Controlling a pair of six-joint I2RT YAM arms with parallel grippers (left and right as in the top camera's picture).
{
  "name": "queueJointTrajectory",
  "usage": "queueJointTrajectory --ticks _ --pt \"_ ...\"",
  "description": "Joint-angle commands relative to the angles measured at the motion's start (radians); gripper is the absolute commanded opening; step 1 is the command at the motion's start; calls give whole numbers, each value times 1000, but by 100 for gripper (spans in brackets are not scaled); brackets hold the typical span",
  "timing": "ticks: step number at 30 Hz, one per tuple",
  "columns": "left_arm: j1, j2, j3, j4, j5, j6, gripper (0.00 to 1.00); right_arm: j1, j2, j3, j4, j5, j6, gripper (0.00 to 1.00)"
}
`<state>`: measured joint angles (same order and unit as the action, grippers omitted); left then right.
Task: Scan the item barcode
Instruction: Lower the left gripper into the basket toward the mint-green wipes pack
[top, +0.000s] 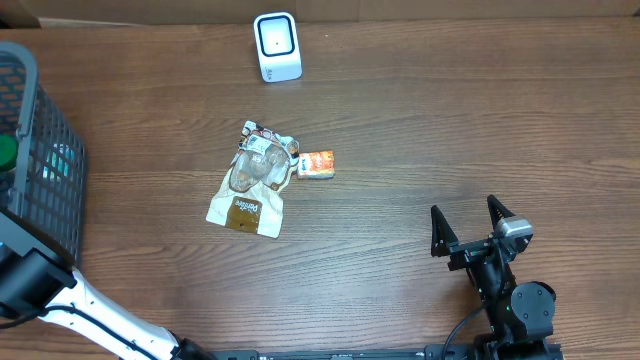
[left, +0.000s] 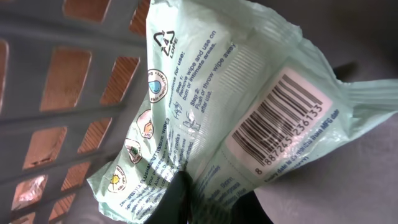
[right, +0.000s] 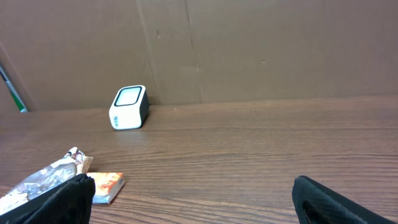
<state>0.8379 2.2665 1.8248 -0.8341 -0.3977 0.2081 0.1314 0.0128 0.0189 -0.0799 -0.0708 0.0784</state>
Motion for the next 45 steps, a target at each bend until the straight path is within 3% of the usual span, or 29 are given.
queueJointTrajectory --ticks 1,6,13,25,26,28,29,31,35,45 --pt "5 -23 -34 -30 51 -53 4 -3 -10 -11 3 2 3 100" --pt "5 -71 -34 -60 51 -73 4 -3 -10 -11 3 2 3 100" --pt "0 -161 -34 -115 51 -188 4 -3 -10 -11 3 2 3 100" --pt "-16 -449 -34 -225 77 -347 4 -3 -10 -11 3 2 2 100" --pt "-16 -456 -34 -235 76 -346 8 -3 -10 -11 3 2 3 100" --pt "-11 -457 -35 -264 76 -346 45 -3 -10 -11 3 2 3 100" --pt "-6 -454 -40 -282 77 -346 56 -3 -10 -11 3 2 2 100" --pt "3 -445 -70 -294 77 -346 62 -3 -10 -11 3 2 3 100" --pt "10 -439 -208 -199 77 -315 62 -3 -10 -11 3 2 3 100" --pt "15 -438 -538 219 77 -177 55 -3 -10 -11 3 2 3 100"
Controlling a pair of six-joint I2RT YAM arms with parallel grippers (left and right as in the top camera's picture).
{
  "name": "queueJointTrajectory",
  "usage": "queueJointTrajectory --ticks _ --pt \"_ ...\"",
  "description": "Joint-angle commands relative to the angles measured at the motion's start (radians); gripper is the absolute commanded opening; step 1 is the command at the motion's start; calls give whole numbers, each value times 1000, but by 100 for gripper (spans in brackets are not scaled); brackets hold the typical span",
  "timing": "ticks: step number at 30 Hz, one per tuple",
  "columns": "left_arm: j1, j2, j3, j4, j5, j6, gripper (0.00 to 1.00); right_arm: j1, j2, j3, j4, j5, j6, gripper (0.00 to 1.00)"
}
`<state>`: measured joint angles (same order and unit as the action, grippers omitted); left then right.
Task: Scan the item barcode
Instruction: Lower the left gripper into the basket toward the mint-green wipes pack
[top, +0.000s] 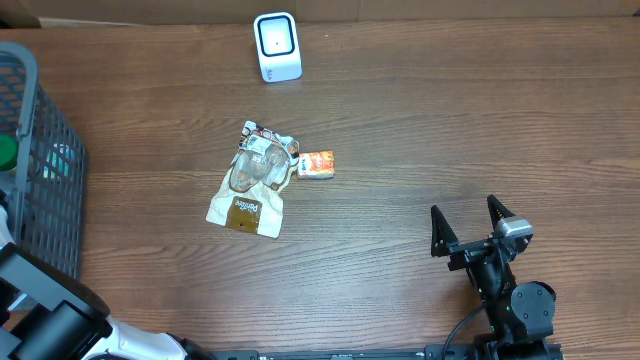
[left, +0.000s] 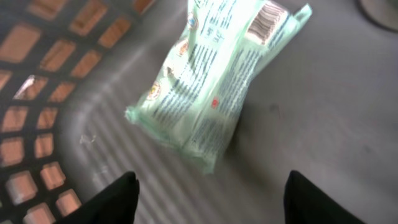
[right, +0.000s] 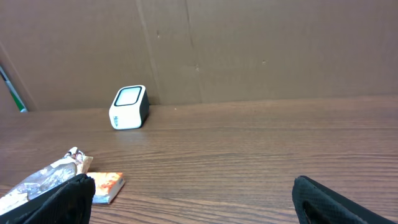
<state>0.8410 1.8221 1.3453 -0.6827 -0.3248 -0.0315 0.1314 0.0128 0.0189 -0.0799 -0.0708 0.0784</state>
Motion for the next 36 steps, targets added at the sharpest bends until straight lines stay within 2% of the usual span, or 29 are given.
queueJointTrajectory --ticks 1,8,12,15,21,22,24,26,27,33,36 --pt "14 10 -67 89 4 62 53 -3 -10 -11 3 2 3 100" --pt "18 58 -67 153 0 138 52 -3 -10 -11 3 2 3 100" --pt "22 107 -67 166 -7 140 65 -3 -10 -11 3 2 3 100" --pt "25 143 -67 175 -7 140 70 -3 -10 -11 3 2 3 100" --pt "25 207 -67 215 13 138 69 -3 -10 -11 3 2 3 100" --pt "25 211 -67 217 16 135 66 -3 -10 -11 3 2 3 100" --pt "25 212 -67 217 43 132 51 -3 -10 -11 3 2 3 100" --pt "24 212 -66 216 65 132 14 -3 -10 -11 3 2 3 100" --pt "24 212 -66 216 68 132 4 -3 -10 -11 3 2 3 100" --pt "23 210 -63 191 83 106 4 -3 -10 -11 3 2 3 100" --pt "23 210 -24 128 84 90 4 -3 -10 -11 3 2 3 100"
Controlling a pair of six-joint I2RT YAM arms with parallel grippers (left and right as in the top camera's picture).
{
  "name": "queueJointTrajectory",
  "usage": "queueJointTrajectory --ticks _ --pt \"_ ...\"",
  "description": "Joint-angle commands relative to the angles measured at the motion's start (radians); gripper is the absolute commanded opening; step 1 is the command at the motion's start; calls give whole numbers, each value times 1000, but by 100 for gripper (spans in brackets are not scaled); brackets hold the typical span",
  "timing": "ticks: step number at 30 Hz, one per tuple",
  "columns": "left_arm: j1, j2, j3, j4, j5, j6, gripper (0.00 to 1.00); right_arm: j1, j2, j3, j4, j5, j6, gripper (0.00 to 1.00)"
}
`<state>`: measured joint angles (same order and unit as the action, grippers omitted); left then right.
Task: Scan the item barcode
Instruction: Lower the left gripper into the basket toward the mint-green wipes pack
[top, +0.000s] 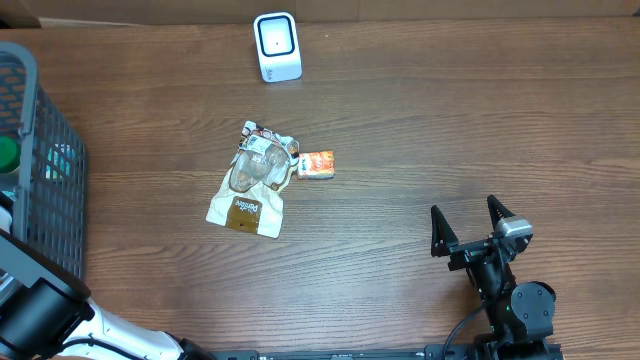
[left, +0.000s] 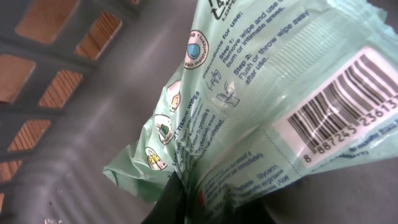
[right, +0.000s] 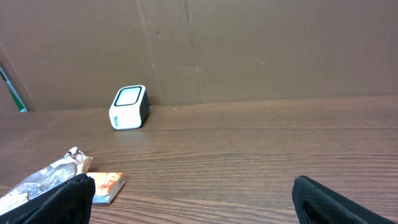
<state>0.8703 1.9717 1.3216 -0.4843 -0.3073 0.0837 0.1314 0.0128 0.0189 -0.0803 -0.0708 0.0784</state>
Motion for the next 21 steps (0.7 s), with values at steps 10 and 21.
queueJointTrajectory --ticks 10,21 --pt "-7 47 249 -377 133 -88 4 -3 -10 -11 3 2 2 100" --pt "-8 -27 327 -509 151 -169 4 -3 -10 -11 3 2 3 100"
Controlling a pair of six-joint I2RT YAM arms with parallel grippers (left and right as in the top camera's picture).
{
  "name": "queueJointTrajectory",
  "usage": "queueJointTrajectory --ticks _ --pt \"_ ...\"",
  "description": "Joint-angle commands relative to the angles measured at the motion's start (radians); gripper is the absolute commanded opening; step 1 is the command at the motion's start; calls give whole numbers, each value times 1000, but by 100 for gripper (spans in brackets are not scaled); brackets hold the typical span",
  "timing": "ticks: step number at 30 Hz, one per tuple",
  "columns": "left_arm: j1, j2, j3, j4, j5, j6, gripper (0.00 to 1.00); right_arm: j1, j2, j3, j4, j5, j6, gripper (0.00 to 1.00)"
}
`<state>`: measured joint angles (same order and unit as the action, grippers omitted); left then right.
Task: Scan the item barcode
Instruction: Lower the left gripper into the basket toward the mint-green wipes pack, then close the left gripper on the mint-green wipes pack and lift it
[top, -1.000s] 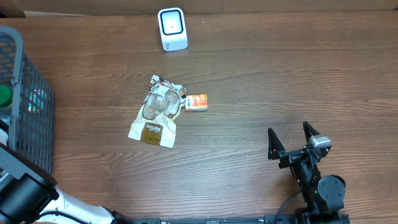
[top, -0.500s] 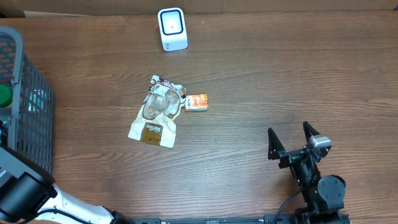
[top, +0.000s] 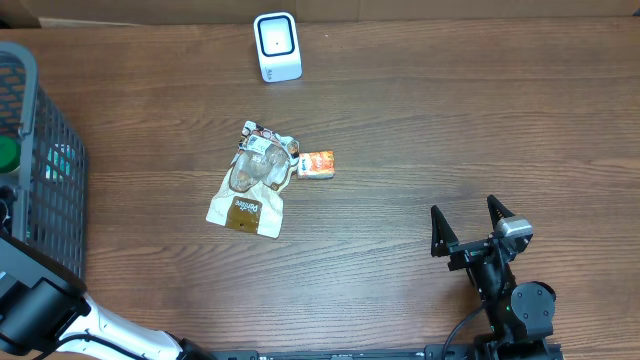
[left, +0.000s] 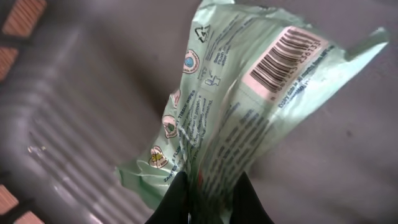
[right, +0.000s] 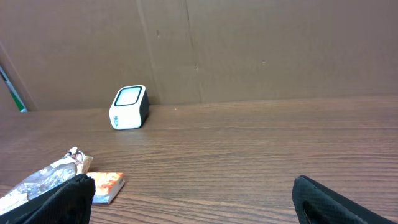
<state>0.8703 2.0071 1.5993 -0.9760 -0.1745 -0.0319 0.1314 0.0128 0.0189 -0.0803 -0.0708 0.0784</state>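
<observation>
Inside the grey basket (top: 45, 190), my left gripper (left: 208, 188) is shut on the lower edge of a pale green wipes pack (left: 242, 118). The pack hangs above the basket floor, and its barcode (left: 287, 57) faces the left wrist camera. From overhead the pack and the left gripper are hidden by the basket. The white scanner (top: 277, 46) stands at the table's far edge, and the right wrist view also shows the scanner (right: 129, 107). My right gripper (top: 472, 222) rests open and empty at the near right, well apart from everything.
A brown and white pouch (top: 250, 185) and a small orange box (top: 316, 163) lie mid-table, in front of the scanner. A green cap (top: 6, 152) shows inside the basket. The left arm (top: 40, 310) reaches in from the near left. A cardboard wall (right: 249, 50) backs the table.
My left gripper still grips the green pack. The basket wall beside it has gone from view, and the pack now hangs over the floor with its barcode end farther out. The right arm is unchanged.
My left gripper was first shut on the green pack beside the basket wall. Then it stood open above the pack, which lay on the basket floor. Then it was shut on the pack again, and now it holds the pack over the floor. The right gripper stayed open and still.
</observation>
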Motion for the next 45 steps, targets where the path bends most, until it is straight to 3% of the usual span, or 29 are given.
queueJointTrajectory --ticks 1,7,18,21,24,31,45 --pt "-8 -76 60 -24 19 -71 4 -3 -10 -11 3 2 3 100" --pt "-8 -251 155 -72 125 -134 4 -3 -10 -11 3 2 3 100" --pt "-32 -592 159 -85 325 -279 5 -3 -10 -11 3 2 3 100" --pt "-80 -646 159 -113 215 -279 22 -3 -10 -11 3 2 2 100" --pt "-143 -667 159 -145 25 -279 30 -3 -10 -11 3 2 3 100" --pt "-280 -630 158 -177 -257 -283 37 -3 -10 -11 3 2 3 100" --pt "-295 -600 158 -175 -308 -291 39 -3 -10 -11 3 2 3 100"
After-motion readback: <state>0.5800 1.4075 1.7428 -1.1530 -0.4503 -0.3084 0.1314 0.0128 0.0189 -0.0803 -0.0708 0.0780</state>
